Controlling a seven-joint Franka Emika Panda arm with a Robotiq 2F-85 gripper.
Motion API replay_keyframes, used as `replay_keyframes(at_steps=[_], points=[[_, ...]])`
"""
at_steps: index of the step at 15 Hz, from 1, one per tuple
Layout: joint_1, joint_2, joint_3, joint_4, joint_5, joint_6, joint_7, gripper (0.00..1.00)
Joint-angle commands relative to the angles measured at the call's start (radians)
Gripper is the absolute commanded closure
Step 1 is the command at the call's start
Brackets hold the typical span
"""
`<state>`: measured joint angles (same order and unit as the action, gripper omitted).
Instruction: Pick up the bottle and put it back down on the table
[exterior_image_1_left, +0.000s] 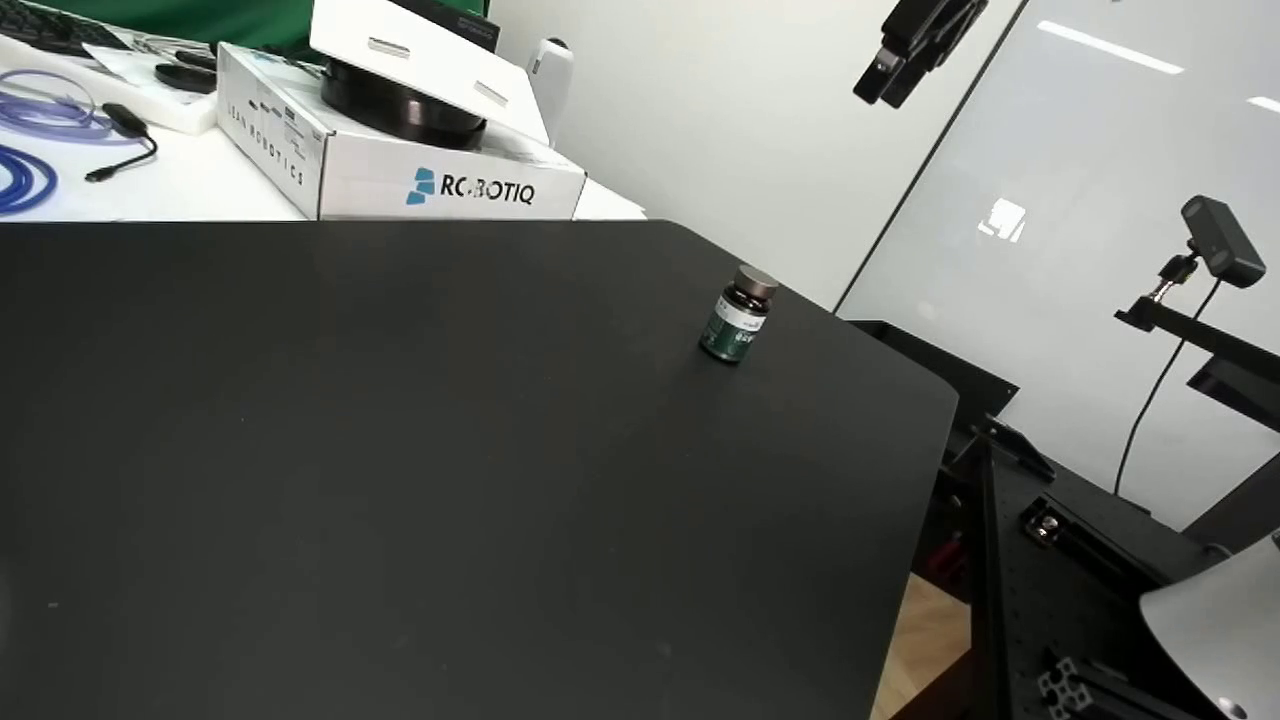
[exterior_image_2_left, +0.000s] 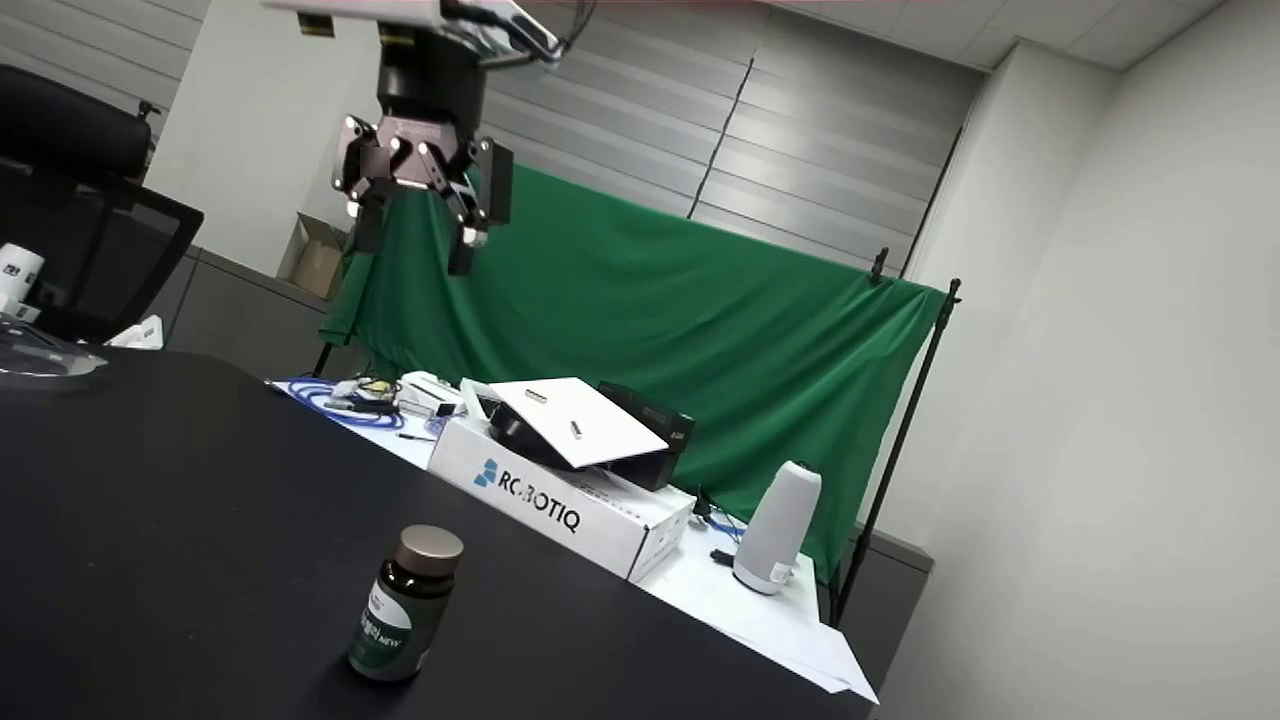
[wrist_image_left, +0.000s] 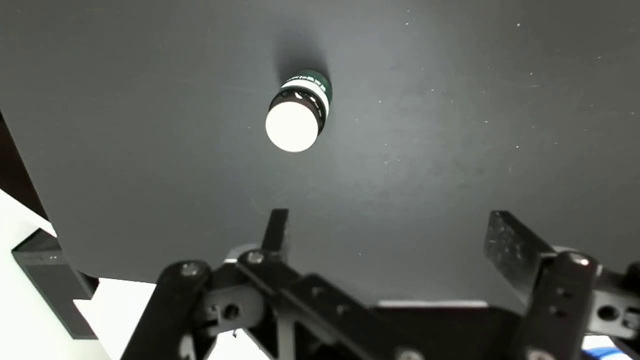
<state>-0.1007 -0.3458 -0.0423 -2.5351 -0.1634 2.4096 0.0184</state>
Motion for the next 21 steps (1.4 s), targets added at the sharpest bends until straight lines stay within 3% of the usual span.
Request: replay_keyframes(at_steps=[1, 5, 12, 21], points=[[-0.005, 0.142, -0.088, 0.044, 0.076, 0.072, -0.112, 0.0], [-0.001, 0.286, -0.136, 0.116, 0.206, 0.061, -0.245, 0.0], [-0.038, 0.497, -0.116, 0.279, 0.313, -0.003, -0.326, 0.0], [-0.081, 0.669, -0.077, 0.402, 0.296, -0.02, -0.322, 0.0]])
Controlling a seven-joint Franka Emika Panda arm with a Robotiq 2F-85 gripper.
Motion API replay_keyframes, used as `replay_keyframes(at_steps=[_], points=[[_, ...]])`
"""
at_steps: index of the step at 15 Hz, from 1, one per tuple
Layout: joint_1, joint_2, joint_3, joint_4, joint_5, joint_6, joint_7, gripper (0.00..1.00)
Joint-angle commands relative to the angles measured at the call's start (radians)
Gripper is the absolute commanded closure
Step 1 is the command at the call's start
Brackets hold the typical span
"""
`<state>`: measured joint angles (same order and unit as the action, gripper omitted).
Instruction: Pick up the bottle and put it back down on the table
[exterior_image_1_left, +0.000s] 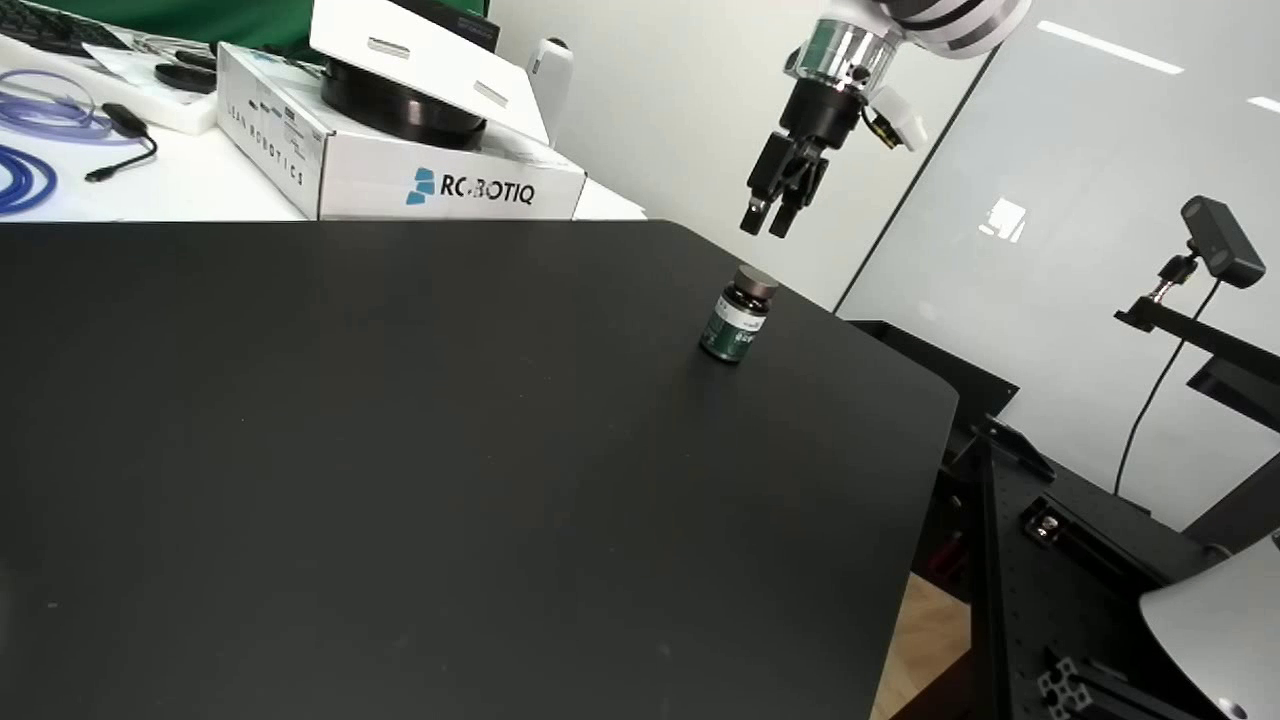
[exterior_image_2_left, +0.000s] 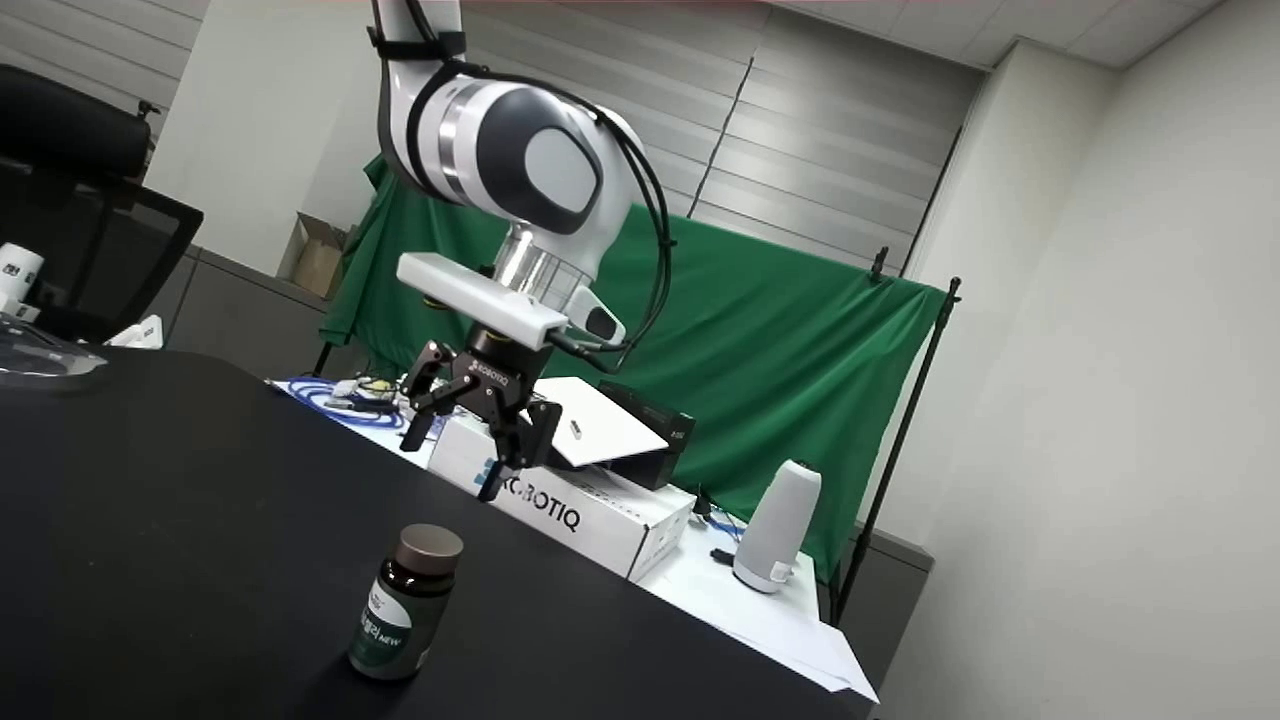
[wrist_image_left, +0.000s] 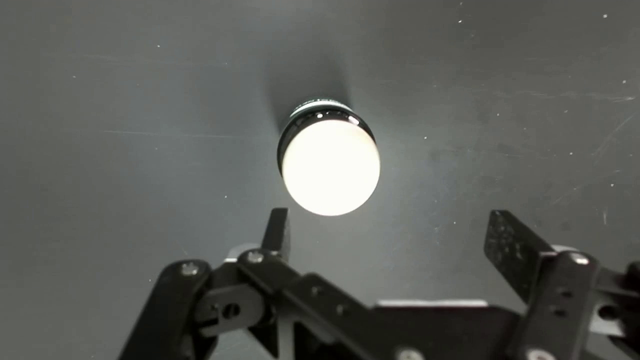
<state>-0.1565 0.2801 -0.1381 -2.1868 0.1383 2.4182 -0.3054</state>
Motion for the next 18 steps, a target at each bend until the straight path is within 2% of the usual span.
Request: replay_keyframes(at_steps=[1, 8, 15, 18], points=[[-0.026, 0.051, 0.019, 0.056, -0.01, -0.031, 0.008, 0.0], [-0.028, 0.061, 0.013, 0.034, -0.027, -0.02, 0.037, 0.0], [-0.021, 0.099, -0.009, 0.023, -0.109, 0.043, 0.078, 0.0], [-0.035, 0.098, 0.01, 0.017, -0.1, 0.046, 0.045, 0.0]])
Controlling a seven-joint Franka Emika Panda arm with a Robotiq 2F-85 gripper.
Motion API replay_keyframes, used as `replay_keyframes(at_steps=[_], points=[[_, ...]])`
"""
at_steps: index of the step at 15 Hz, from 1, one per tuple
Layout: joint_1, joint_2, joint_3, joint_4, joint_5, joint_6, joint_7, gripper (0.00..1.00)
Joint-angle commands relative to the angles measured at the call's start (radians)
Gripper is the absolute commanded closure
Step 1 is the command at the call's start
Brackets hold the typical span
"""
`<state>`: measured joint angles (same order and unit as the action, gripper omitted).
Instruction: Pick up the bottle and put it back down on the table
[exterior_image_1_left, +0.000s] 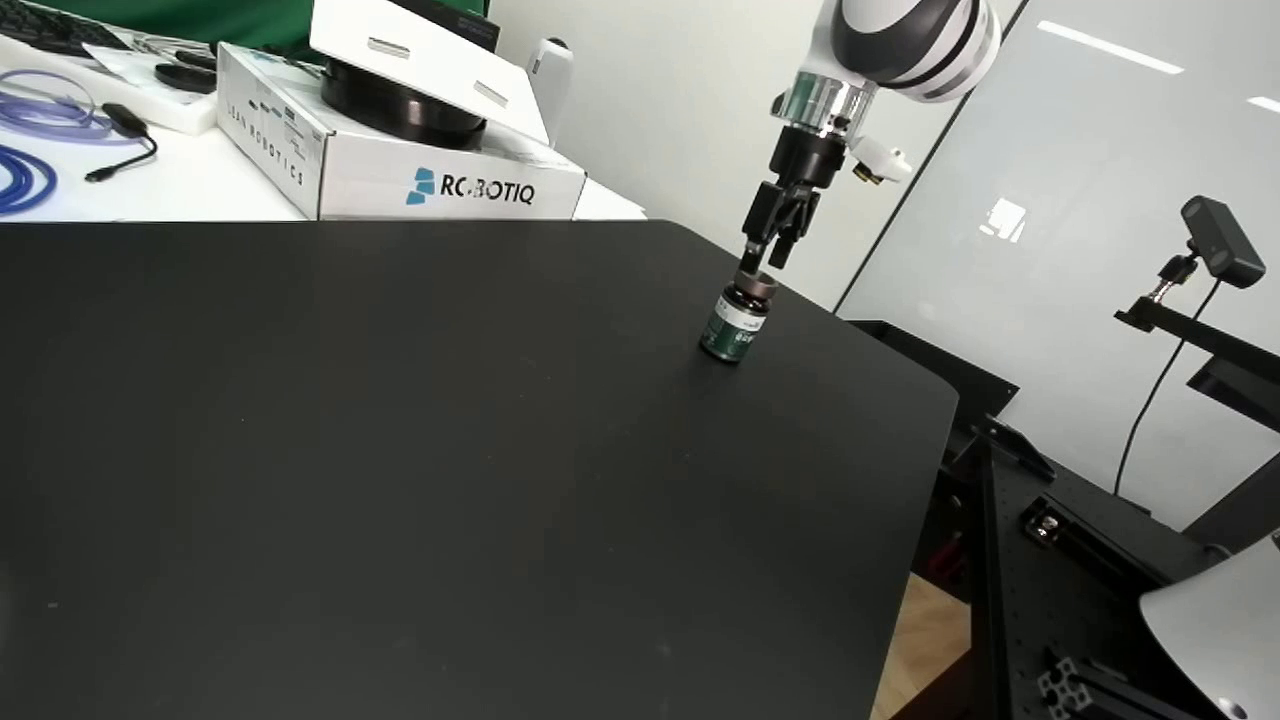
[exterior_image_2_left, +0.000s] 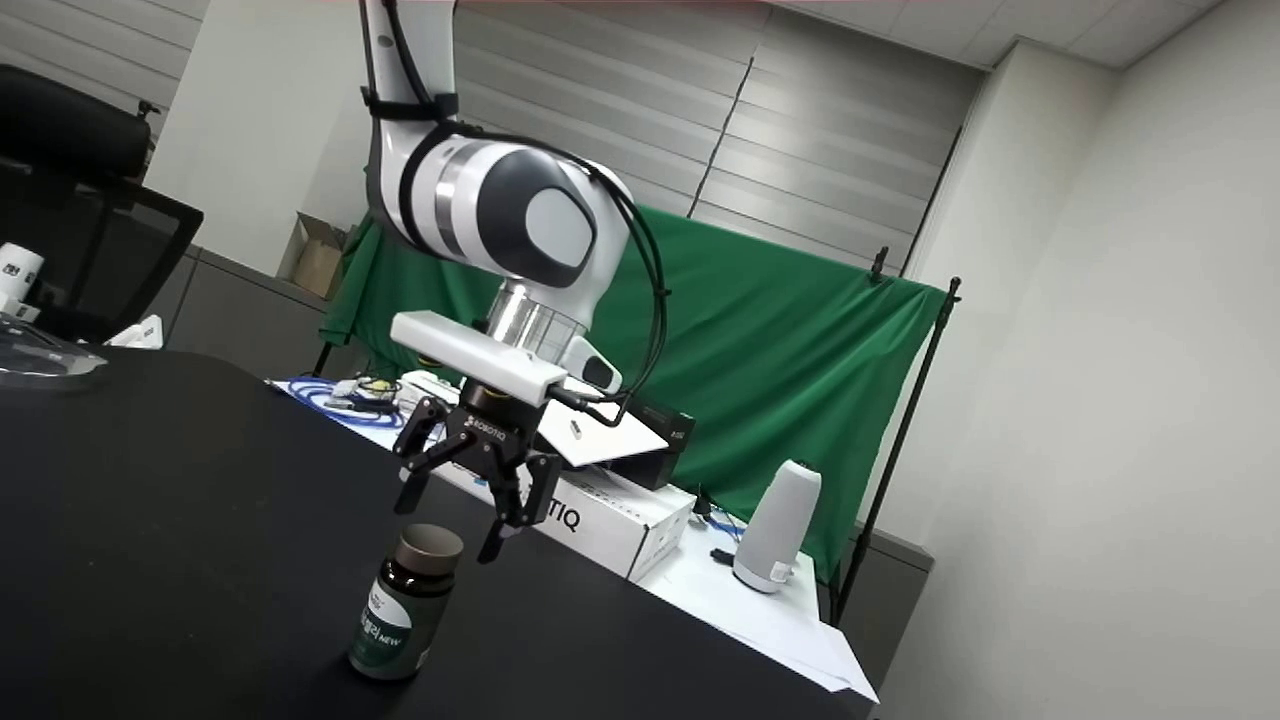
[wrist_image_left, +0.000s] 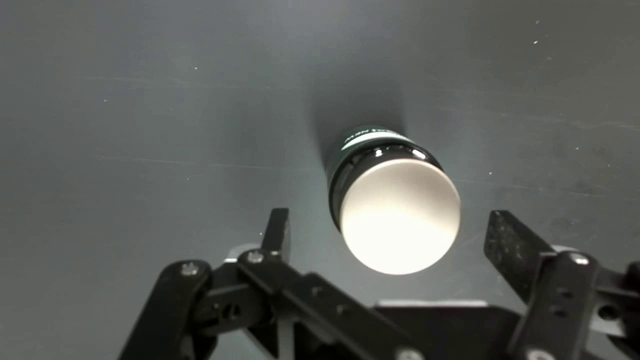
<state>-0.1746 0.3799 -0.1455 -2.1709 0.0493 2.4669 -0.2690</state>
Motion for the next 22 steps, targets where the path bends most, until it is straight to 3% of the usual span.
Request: replay_keyframes(at_steps=[1, 22], points=[[-0.018, 0.004, 0.019, 0.001, -0.012, 0.0, 0.007, 0.0], [-0.024, 0.0, 0.021, -0.019, -0.018, 0.01, 0.007, 0.0]])
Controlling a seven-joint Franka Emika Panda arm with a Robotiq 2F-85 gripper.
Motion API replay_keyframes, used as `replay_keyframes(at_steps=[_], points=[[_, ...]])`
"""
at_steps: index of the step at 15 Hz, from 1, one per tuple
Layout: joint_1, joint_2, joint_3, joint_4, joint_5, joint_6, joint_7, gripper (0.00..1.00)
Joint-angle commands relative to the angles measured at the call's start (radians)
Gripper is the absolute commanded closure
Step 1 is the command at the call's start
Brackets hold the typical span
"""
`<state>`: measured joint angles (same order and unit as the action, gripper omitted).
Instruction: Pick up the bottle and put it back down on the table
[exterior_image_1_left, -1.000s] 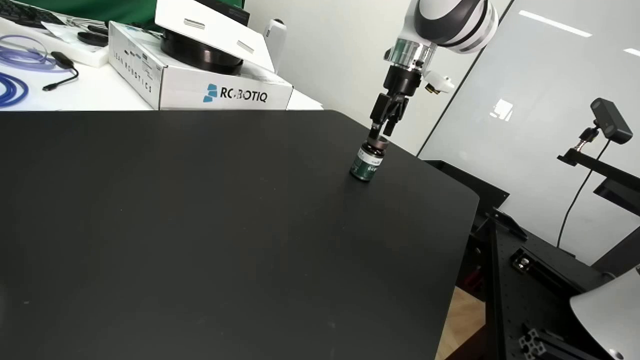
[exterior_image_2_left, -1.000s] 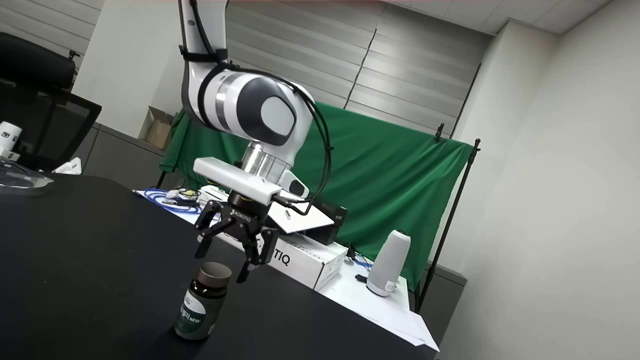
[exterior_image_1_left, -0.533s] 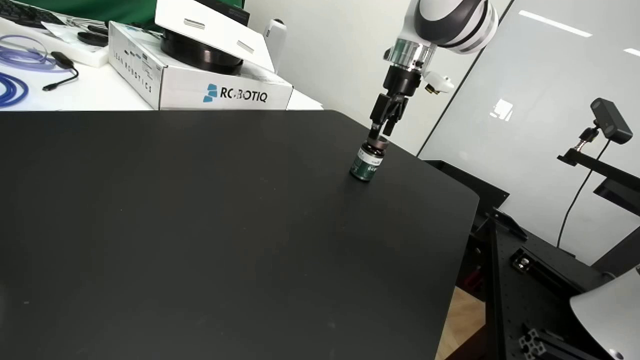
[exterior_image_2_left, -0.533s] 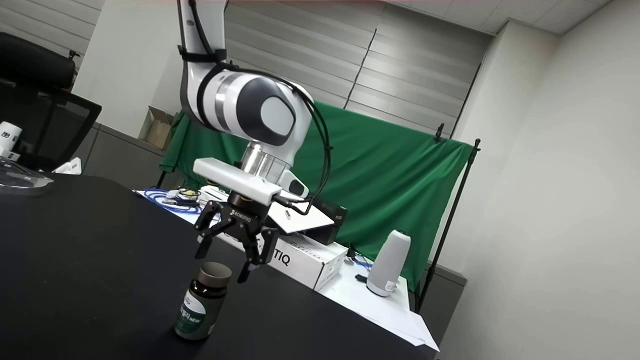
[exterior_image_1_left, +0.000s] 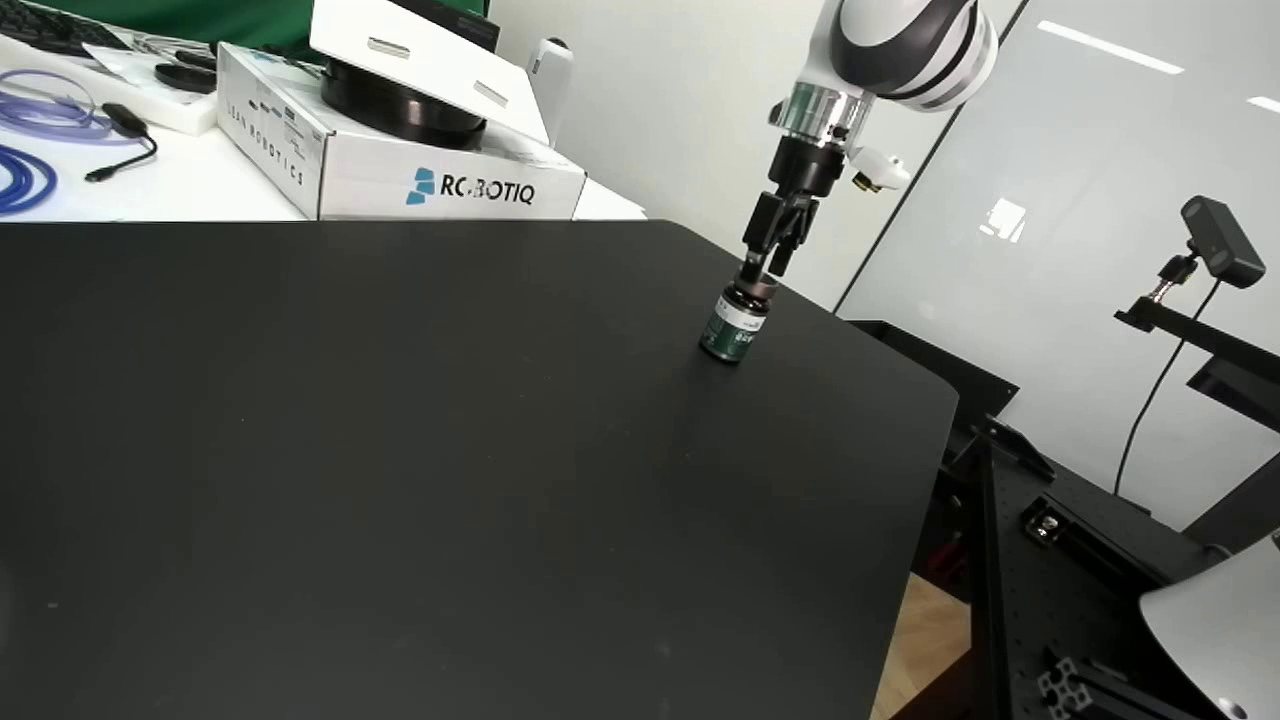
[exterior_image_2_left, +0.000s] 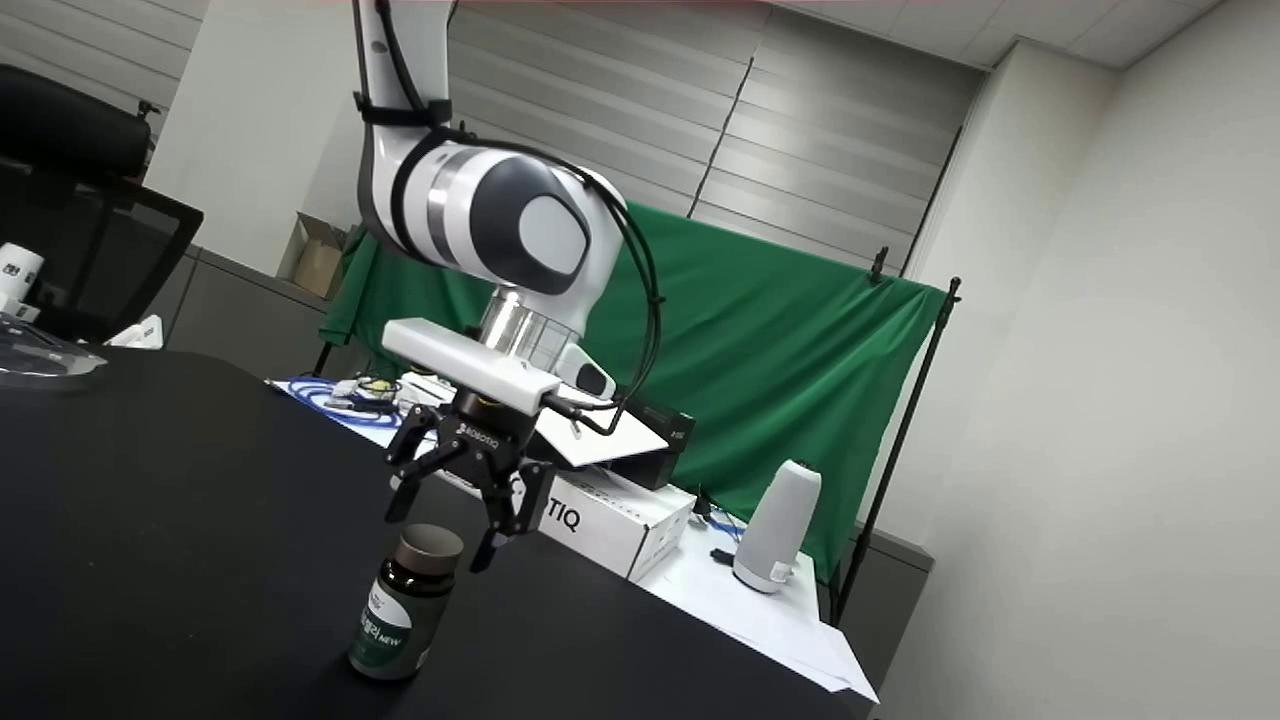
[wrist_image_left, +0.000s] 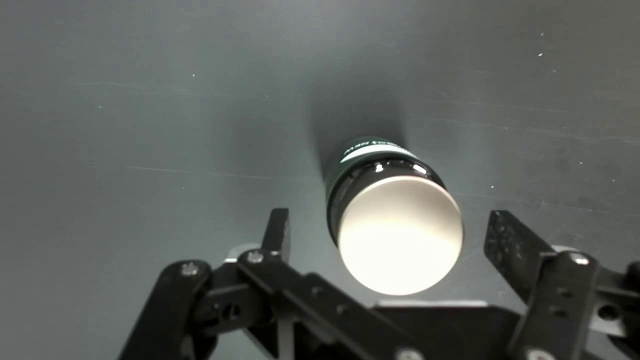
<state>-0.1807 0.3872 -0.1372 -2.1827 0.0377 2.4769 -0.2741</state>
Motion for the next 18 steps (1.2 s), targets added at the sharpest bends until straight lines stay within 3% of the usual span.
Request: replay_keyframes(at_steps=[1, 3, 7, 11, 18], points=[[-0.019, -0.007, 0.014, -0.009, -0.004, 0.008, 0.011, 0.25], [-0.021, -0.007, 0.015, -0.013, -0.002, 0.015, 0.008, 0.33], [-0.035, -0.011, 0.027, -0.028, 0.022, 0.06, -0.012, 0.63], [-0.037, -0.026, 0.041, -0.033, 0.029, 0.056, -0.019, 0.64], [0.021, -0.139, 0.087, -0.056, 0.011, 0.063, -0.001, 0.64]])
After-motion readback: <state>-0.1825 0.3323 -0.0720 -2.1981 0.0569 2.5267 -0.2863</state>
